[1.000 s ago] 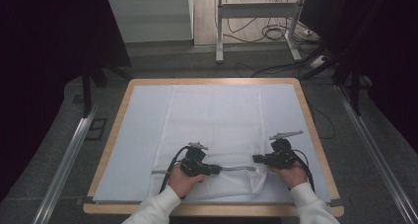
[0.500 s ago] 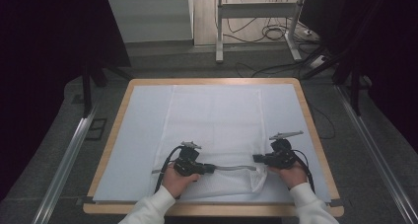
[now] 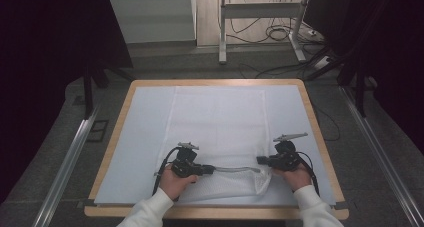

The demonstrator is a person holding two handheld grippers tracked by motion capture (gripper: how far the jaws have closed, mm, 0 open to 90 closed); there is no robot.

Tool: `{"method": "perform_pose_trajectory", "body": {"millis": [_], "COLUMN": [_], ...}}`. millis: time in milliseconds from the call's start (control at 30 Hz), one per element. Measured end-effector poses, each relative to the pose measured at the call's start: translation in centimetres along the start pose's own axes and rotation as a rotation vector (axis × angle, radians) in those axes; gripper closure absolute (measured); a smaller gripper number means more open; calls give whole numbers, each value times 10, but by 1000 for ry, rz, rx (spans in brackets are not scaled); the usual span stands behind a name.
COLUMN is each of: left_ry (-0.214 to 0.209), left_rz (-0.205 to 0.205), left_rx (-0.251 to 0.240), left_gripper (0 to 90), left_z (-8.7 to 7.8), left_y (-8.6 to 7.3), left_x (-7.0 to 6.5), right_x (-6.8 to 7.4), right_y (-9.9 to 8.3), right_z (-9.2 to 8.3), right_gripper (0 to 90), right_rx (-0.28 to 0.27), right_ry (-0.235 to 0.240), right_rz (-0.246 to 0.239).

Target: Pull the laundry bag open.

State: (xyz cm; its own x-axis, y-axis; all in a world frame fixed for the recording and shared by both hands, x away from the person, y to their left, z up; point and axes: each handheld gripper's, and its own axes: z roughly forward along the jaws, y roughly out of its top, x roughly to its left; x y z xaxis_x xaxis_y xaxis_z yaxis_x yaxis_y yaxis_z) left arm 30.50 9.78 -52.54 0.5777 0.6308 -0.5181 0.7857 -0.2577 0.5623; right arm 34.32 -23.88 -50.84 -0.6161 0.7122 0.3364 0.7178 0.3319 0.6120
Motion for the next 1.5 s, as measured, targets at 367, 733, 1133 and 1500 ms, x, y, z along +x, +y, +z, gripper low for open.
{"method": "perform_pose_trajectory", "body": {"millis": [367, 733, 1133, 1500], "left_ry": [4, 3, 6, 2], "left_rz": [-9, -15, -26, -21], "left_rx": [-7, -8, -10, 0], "left_gripper": [867, 867, 867, 867], "left_z": [-6, -10, -15, -16], "left_y": [-1, -3, -5, -7], "left_x": [4, 7, 11, 12], "right_x": [1, 1, 0, 0], "right_y": [0, 0, 0, -1], "right_z": [0, 0, -1, -2], "right_gripper": [888, 887, 887, 888], "right_rx": [-1, -4, -9, -13], "right_ry": [-3, -2, 4, 5], "right_rz": [-5, -6, -4, 1]}}
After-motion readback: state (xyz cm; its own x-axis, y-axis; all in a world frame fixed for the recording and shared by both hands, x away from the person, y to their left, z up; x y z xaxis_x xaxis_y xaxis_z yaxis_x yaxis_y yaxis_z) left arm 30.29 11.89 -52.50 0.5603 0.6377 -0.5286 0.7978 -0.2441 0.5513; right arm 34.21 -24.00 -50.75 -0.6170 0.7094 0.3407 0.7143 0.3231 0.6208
